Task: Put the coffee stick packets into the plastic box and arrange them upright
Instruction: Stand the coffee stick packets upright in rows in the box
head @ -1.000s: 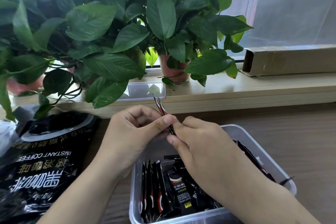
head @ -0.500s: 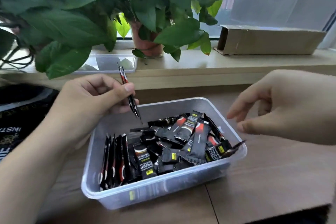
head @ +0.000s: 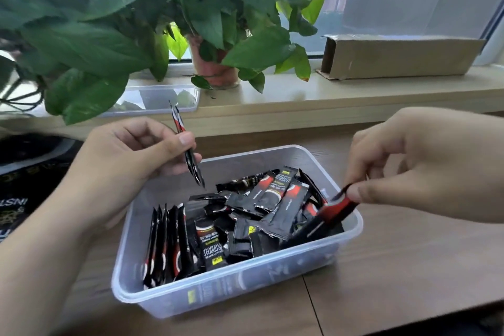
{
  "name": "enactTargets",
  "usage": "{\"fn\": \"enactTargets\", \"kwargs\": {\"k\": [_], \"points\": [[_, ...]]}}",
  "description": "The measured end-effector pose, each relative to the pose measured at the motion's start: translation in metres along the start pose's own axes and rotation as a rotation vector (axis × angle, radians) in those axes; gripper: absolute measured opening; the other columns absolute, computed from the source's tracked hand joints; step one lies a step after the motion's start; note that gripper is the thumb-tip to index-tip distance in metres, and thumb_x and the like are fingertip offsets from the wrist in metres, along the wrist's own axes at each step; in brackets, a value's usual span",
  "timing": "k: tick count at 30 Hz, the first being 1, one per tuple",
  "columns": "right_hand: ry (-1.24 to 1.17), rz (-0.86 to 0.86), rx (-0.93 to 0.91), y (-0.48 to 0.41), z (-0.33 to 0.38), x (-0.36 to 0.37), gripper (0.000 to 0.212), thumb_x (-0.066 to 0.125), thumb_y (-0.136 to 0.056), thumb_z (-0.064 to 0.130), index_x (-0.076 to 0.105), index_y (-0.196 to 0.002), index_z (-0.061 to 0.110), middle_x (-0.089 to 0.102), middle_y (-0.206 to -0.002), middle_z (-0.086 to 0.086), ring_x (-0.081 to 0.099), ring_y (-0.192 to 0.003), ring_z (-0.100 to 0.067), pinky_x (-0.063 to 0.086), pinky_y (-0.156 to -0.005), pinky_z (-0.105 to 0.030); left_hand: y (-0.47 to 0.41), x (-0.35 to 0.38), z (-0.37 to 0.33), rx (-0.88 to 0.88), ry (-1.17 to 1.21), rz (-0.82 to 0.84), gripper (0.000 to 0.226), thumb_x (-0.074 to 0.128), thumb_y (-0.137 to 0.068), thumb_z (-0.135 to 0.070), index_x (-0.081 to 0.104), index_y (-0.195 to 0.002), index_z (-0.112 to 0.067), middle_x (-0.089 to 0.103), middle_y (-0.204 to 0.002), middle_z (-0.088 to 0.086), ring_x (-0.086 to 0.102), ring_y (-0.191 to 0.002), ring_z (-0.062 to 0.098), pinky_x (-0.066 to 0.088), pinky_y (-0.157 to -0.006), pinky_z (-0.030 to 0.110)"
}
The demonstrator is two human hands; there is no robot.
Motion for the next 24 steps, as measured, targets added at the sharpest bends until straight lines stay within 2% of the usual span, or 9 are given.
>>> {"fn": "enactTargets", "kwargs": {"k": [2,5,8,11,14,17,20,22,24], "points": [[-0.115,-0.166,-0.062,0.002,-0.001,-0.013,0.008,0.075,-0.073,0.047,0.073,-0.075,0.039,0.071,-0.063,0.003,0.06,-0.042,-0.008,0.055,-0.049,-0.029,0.0,0.0,-0.002,-0.007,-0.002,0.001,0.018,0.078,-0.065,-0.022,0.065,-0.064,-0.01,0.073,-0.078,0.015,0.076,-0.07,0.023,0.055,-0.054,0.016],[-0.356,-0.4,-0.137,0.0,-0.003,-0.027,0.011,0.08,-0.079,0.024,0.075,-0.07,0.028,0.072,-0.058,-0.001,0.065,-0.044,-0.015,0.057,-0.045,-0.027,0.003,0.002,-0.005,-0.013,0.002,0.014,0.018,0.079,-0.062,-0.024,0.066,-0.064,-0.012,0.073,-0.08,0.017,0.076,-0.073,0.024,0.055,-0.055,0.017],[-0.582,-0.624,-0.179,-0.012,0.002,-0.024,0.017,0.072,-0.087,0.015,0.072,-0.07,0.016,0.073,-0.063,-0.005,0.07,-0.052,-0.019,0.062,-0.056,-0.034,0.006,0.003,-0.009,-0.031,0.028,0.037,0.016,0.078,-0.061,-0.025,0.067,-0.062,-0.013,0.073,-0.082,0.017,0.076,-0.074,0.025,0.056,-0.057,0.019],[-0.65,-0.765,-0.237,-0.03,0.031,0.005,0.012,0.076,-0.084,0.022,0.07,-0.074,0.018,0.076,-0.073,0.004,0.075,-0.066,-0.014,0.063,-0.068,-0.039,0.009,0.004,-0.01,-0.082,0.095,0.061,0.015,0.077,-0.062,-0.022,0.066,-0.062,-0.011,0.073,-0.083,0.018,0.076,-0.076,0.026,0.058,-0.058,0.022],[-0.465,-0.696,-0.436,-0.045,0.068,0.038,0.009,0.079,-0.078,0.015,0.074,-0.076,0.023,0.077,-0.089,0.012,0.074,-0.078,-0.004,0.062,-0.067,-0.026,0.009,0.005,-0.01,-0.14,0.174,0.056,0.015,0.074,-0.064,-0.021,0.066,-0.062,-0.009,0.074,-0.079,0.016,0.075,-0.071,0.02,0.057,-0.057,0.019],[-0.271,-0.608,-0.566,-0.05,0.086,0.058,0.009,0.08,-0.075,0.004,0.074,-0.075,0.01,0.077,-0.098,0.008,0.071,-0.088,0.002,0.057,-0.075,-0.015,0.007,0.001,-0.009,-0.179,0.206,0.059,0.018,0.073,-0.065,-0.019,0.065,-0.07,-0.004,0.074,-0.081,0.014,0.073,-0.07,0.015,0.057,-0.058,0.019],[-0.288,-0.547,-0.594,-0.053,0.091,0.065,0.007,0.079,-0.077,0.004,0.074,-0.077,0.01,0.077,-0.1,0.005,0.069,-0.09,0.004,0.046,-0.069,-0.001,0.005,-0.004,-0.006,-0.214,0.197,0.054,0.02,0.077,-0.061,-0.023,0.068,-0.071,-0.008,0.072,-0.082,0.013,0.07,-0.068,0.012,0.056,-0.057,0.019],[-0.341,-0.494,-0.582,-0.054,0.09,0.066,0.004,0.076,-0.079,0.008,0.076,-0.081,0.011,0.076,-0.102,0.008,0.069,-0.089,0.004,0.042,-0.064,0.001,0.004,-0.006,-0.004,-0.231,0.192,0.061,0.022,0.078,-0.061,-0.025,0.069,-0.072,-0.008,0.072,-0.084,0.014,0.069,-0.068,0.012,0.056,-0.059,0.02],[-0.386,-0.431,-0.568,-0.054,0.088,0.065,0.007,0.074,-0.081,0.013,0.078,-0.086,0.015,0.076,-0.105,0.013,0.069,-0.093,0.006,0.045,-0.068,-0.001,0.004,-0.008,-0.003,-0.23,0.2,0.064,0.019,0.079,-0.06,-0.024,0.069,-0.067,-0.01,0.075,-0.09,0.017,0.071,-0.073,0.016,0.058,-0.062,0.023]]}}
Point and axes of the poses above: each hand's wrist, its own y-axis away from the middle knuckle, its own x-axis out of the palm, z = x × y, the point moved 5 cm from there along -y, towards the middle knuckle
